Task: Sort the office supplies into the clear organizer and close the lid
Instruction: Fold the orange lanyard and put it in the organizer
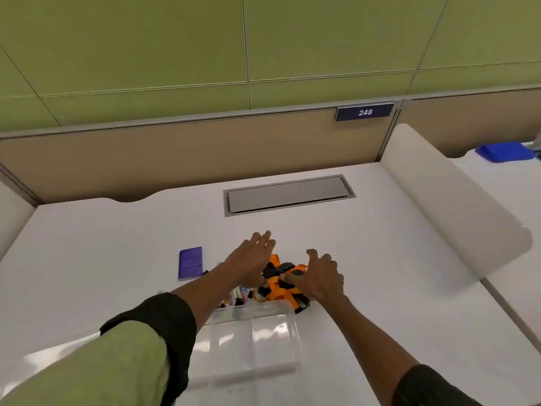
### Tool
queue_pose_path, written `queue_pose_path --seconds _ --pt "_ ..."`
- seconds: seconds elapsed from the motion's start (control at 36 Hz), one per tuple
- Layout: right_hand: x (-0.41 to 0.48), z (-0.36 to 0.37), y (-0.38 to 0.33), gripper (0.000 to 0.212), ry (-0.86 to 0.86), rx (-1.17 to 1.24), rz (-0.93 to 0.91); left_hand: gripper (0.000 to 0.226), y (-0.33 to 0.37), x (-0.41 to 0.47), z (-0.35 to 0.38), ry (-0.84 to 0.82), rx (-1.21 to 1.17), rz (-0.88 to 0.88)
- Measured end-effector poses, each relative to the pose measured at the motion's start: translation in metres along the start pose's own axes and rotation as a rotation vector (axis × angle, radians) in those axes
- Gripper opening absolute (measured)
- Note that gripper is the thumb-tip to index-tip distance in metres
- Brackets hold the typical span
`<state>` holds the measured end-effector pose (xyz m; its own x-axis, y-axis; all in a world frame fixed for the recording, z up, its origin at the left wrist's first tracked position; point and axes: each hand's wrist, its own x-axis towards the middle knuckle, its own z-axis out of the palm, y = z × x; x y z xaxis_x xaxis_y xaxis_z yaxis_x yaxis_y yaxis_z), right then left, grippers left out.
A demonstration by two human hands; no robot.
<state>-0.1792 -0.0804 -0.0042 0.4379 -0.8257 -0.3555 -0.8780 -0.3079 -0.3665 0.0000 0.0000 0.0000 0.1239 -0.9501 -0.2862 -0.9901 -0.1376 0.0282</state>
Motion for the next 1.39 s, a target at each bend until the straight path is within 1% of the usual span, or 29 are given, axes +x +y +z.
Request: queue_pose_path --seconds 0.06,0.14,0.19,0.22,0.31,0.39,0.47,0.56,0.67,0.78,0.89,0.97,1.08,1.17,1.28,1.39 --pt "0.002 0.005 0.004 0.114 -0.071 0.007 0.022 0.109 0.003 0.006 0.004 -0.075 -0.061 -0.012" --pt "0.005 0.017 0.011 0.113 -0.119 0.021 0.022 0.107 0.006 0.014 0.013 -0.142 -0.062 -0.003" --pt "0.009 0.024 0.012 0.11 -0.126 0.038 0.013 0.1 0.006 0.022 0.023 -0.161 -0.077 0.017" --pt "0.012 0.026 0.012 0.107 -0.129 0.042 0.003 0.093 0.005 0.025 0.026 -0.155 -0.08 0.035" --pt "0.016 0.036 0.014 0.09 -0.127 0.07 -0.024 0.066 0.004 0.034 0.038 -0.135 -0.105 0.045" --pt "0.017 0.042 0.016 0.067 -0.067 0.088 -0.073 0.038 0.012 0.034 0.034 -0.1 -0.151 0.054" --pt "0.021 0.044 0.019 0.042 -0.057 0.173 -0.102 0.022 0.015 0.034 0.029 -0.066 -0.214 0.016" --pt "0.027 0.047 0.021 0.02 -0.023 0.241 -0.093 0.02 0.013 0.034 0.026 -0.03 -0.285 -0.029" --pt "0.025 0.033 0.017 0.009 0.06 0.326 -0.111 0.011 0.013 0.031 0.006 0.052 -0.32 -0.022" --pt "0.016 0.0 0.005 0.011 0.156 0.375 -0.192 0.008 0.013 0.026 -0.024 0.17 -0.37 -0.008" --pt "0.011 -0.034 -0.004 0.016 0.249 0.389 -0.245 0.013 0.012 0.02 -0.057 0.283 -0.41 -0.003" --pt "0.01 -0.056 -0.01 0.013 0.282 0.421 -0.267 0.016 0.015 0.011 -0.086 0.342 -0.436 -0.006" --pt "-0.003 -0.083 -0.019 0.017 0.281 0.506 -0.309 0.023 0.02 -0.006 -0.114 0.427 -0.472 -0.052" --pt "-0.025 -0.1 -0.024 0.015 0.278 0.522 -0.322 0.026 0.029 -0.027 -0.128 0.446 -0.51 -0.099" --pt "-0.066 -0.106 -0.024 0.013 0.207 0.513 -0.326 0.025 0.044 -0.064 -0.127 0.43 -0.589 -0.187" --pt "-0.105 -0.085 -0.015 0.01 0.105 0.453 -0.284 0.022 0.061 -0.104 -0.088 0.335 -0.701 -0.306"
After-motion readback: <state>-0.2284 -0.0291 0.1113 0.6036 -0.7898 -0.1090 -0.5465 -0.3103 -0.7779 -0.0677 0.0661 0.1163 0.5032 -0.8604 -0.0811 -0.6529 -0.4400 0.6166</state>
